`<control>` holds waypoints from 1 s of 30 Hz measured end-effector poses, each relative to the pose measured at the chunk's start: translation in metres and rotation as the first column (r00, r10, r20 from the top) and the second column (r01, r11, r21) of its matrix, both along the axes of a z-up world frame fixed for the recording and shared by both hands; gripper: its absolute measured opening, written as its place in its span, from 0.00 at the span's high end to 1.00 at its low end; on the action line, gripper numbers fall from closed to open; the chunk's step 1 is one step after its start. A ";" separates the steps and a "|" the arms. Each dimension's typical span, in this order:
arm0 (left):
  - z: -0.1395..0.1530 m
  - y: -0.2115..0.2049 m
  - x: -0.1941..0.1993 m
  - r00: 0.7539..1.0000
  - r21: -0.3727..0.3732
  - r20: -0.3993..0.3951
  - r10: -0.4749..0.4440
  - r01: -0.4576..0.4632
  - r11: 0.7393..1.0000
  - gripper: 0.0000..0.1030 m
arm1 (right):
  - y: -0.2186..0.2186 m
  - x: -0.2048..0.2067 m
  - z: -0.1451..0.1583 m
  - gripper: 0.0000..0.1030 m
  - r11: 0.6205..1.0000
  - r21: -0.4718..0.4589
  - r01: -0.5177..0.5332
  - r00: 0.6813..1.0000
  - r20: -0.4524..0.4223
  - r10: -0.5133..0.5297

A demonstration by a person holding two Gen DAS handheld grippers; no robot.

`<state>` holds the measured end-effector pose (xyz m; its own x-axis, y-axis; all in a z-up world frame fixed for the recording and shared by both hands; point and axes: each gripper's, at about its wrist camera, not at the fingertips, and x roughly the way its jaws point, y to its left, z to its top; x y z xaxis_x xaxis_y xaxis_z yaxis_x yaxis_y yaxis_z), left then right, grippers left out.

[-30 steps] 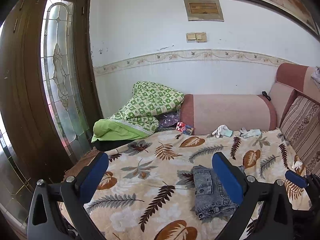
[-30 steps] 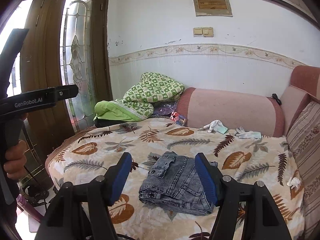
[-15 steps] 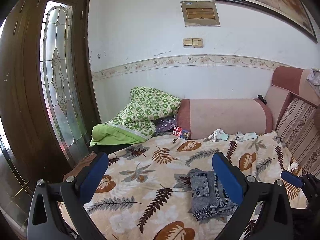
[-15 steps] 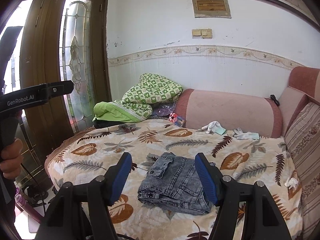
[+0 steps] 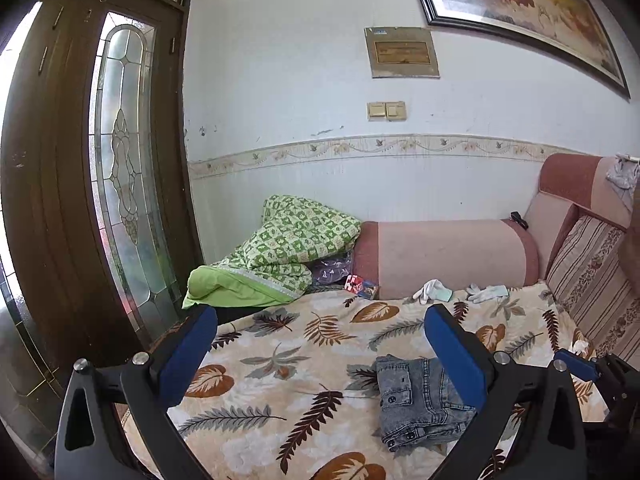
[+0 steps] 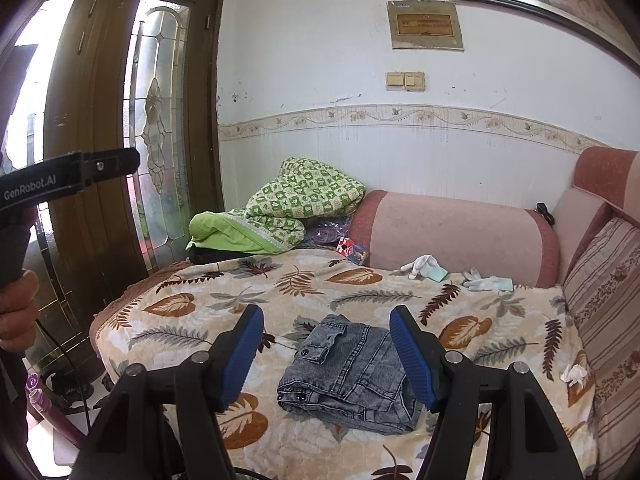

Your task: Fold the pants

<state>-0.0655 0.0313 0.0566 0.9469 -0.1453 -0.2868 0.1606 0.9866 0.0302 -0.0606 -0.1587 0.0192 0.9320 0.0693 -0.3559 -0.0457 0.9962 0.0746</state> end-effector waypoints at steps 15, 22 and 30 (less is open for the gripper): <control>0.005 0.010 -0.005 1.000 -0.038 0.016 0.006 -0.006 0.999 0.00 | 0.007 0.005 -0.006 0.33 1.000 -0.012 -0.022 1.000 -0.023 0.021; 0.000 0.010 0.003 1.000 -0.034 0.004 0.019 -0.019 0.999 0.00 | 0.008 0.011 -0.012 0.33 1.000 -0.010 -0.028 0.999 -0.045 0.028; -0.009 0.010 0.015 0.999 -0.032 -0.030 0.027 -0.028 0.999 0.00 | 0.011 0.020 -0.021 0.33 0.999 -0.008 -0.041 0.997 -0.072 0.040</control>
<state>-0.0505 0.0408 0.0477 0.9418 -0.1286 -0.3107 0.1334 0.9910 -0.0059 -0.0403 -0.1477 -0.0015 0.9007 0.1029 -0.4222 -0.0808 0.9943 0.0700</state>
